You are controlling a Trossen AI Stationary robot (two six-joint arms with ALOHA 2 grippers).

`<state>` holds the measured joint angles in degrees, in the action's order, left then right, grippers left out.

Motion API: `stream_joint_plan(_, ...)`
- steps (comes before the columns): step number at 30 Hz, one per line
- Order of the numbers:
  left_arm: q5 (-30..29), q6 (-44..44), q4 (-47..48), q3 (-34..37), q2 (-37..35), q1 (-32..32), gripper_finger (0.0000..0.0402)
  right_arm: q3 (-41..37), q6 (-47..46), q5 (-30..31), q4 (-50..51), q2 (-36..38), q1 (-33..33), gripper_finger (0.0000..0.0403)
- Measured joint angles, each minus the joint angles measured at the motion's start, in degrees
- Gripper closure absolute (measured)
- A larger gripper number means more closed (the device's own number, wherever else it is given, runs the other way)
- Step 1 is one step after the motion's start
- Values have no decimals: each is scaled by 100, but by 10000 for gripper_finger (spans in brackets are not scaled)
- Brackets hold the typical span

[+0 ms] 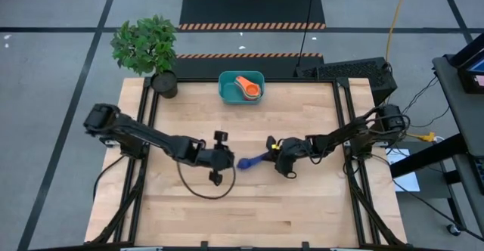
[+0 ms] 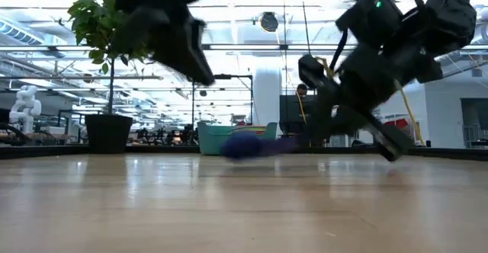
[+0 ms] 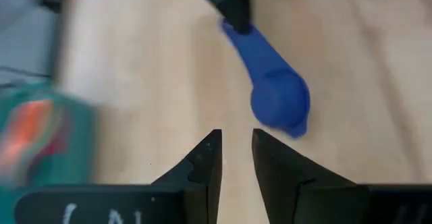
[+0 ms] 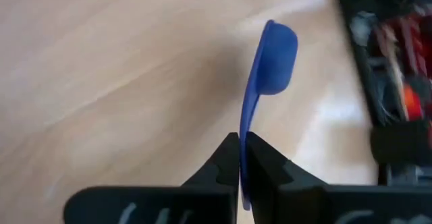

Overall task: Nest measuring cups in basket
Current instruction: Stack the dark blue measuring cup on top of the orange measuring cup in the blue bin

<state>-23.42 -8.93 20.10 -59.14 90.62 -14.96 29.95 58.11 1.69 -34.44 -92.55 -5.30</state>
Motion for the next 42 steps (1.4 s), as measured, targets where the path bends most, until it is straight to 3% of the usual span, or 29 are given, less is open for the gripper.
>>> stream_joint_plan(5,-1061,241,336,-11,-412,-180,315,14,-1174,546,102,613,114,402)
stream_joint_plan(8,-1606,452,408,-22,-520,-213,315,13,-1705,581,64,1016,278,402)
stream_joint_plan(11,-2210,1058,740,-17,-550,-210,315,-10,-2143,590,38,1462,458,402)
stream_joint_plan(13,-2262,1535,1127,-19,-558,-166,315,-101,-2355,580,70,1795,580,402)
stream_joint_plan(16,-2020,2026,1499,-15,-651,-28,316,-263,-2557,575,-92,2286,742,402)
stream_joint_plan(20,-1892,1893,950,100,-658,176,316,-562,-2601,566,-1180,2716,842,403)
stream_joint_plan(24,-1202,952,-879,382,-687,390,316,-720,-2620,534,-2258,2834,848,403)
stream_joint_plan(29,42,-225,-3851,922,-680,669,316,-730,-3200,-285,-3192,2693,872,403)
stream_joint_plan(33,1090,-849,-5684,1240,-657,865,316,-730,-3576,-489,-3984,2413,870,403)
stream_joint_plan(36,1594,-1065,-6401,1299,-659,1026,307,-730,-3663,-494,-4871,2047,870,403)
stream_joint_plan(38,1634,-1054,-6528,1299,-660,1139,290,-666,-3662,-498,-5444,1768,870,403)
stream_joint_plan(42,1771,-768,-7045,1295,-657,1364,236,-203,-3744,-548,-5337,1402,870,403)
